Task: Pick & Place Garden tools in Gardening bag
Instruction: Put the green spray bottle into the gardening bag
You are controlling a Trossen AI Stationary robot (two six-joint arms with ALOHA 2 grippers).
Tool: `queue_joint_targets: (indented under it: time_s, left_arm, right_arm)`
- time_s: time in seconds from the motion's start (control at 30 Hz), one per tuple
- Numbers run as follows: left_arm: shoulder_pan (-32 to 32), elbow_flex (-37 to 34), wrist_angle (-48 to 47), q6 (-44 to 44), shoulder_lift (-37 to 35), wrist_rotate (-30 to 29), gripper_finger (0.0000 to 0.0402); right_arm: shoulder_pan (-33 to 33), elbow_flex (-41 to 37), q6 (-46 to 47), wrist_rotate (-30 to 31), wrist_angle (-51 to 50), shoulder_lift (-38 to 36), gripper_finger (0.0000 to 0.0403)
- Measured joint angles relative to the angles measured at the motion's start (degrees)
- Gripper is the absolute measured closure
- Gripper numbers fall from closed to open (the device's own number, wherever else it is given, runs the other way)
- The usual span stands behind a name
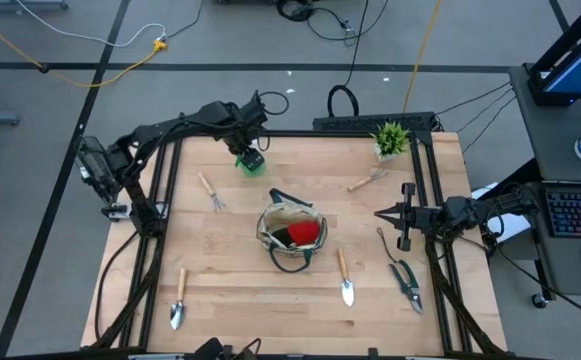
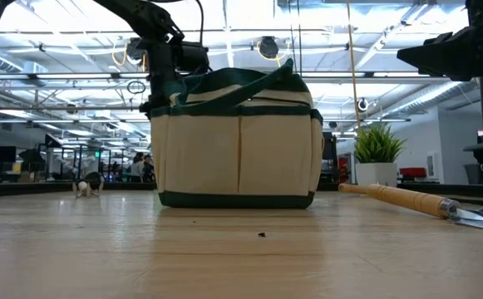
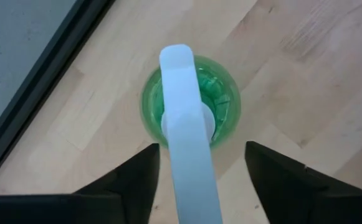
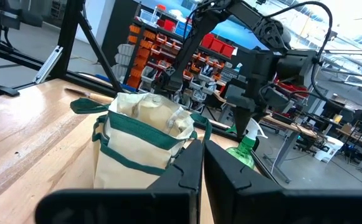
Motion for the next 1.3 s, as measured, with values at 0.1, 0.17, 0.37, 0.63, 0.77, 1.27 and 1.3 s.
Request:
queue_joint_targets:
  time_s: [0.1, 0.17, 0.37, 0.63, 0.77, 1.27, 1.3]
  left_arm:
    - [0.0, 0.0, 0.0, 0.0, 0.1, 0.0, 0.022]
    - [0.0, 0.0, 0.0, 0.1, 0.0, 0.0, 0.0255]
    - [-0.2, 0.0, 0.0, 0.5, 0.0, 0.0, 0.0358]
    - [-0.2, 0.0, -0.6, 0.6, -0.4, 0.0, 0.0357]
    - [-0.2, 0.0, -0.6, 0.6, -2.6, -0.2, 0.0357]
    - [-3.9, 0.0, -1.3, -2.8, -19.8, 2.1, 0.0357]
    - [-4.6, 0.0, -1.3, -3.2, -21.0, 2.5, 0.0357]
  right_arm:
    - [0.0, 0.0, 0.0, 0.0, 0.0, 0.0, 0.0394]
    - [0.0, 0.0, 0.0, 0.0, 0.0, 0.0, 0.0394]
    - [0.0, 0.0, 0.0, 0.0, 0.0, 0.0, 0.0394]
    - [0.0, 0.0, 0.0, 0.0, 0.0, 0.0, 0.0394]
    - [0.0, 0.0, 0.0, 0.0, 0.0, 0.0, 0.0394]
    - [0.0, 0.0, -0.2, 0.0, 0.0, 0.0, 0.0394]
    - [0.0, 0.0, -0.2, 0.0, 0.0, 0.0, 0.0394]
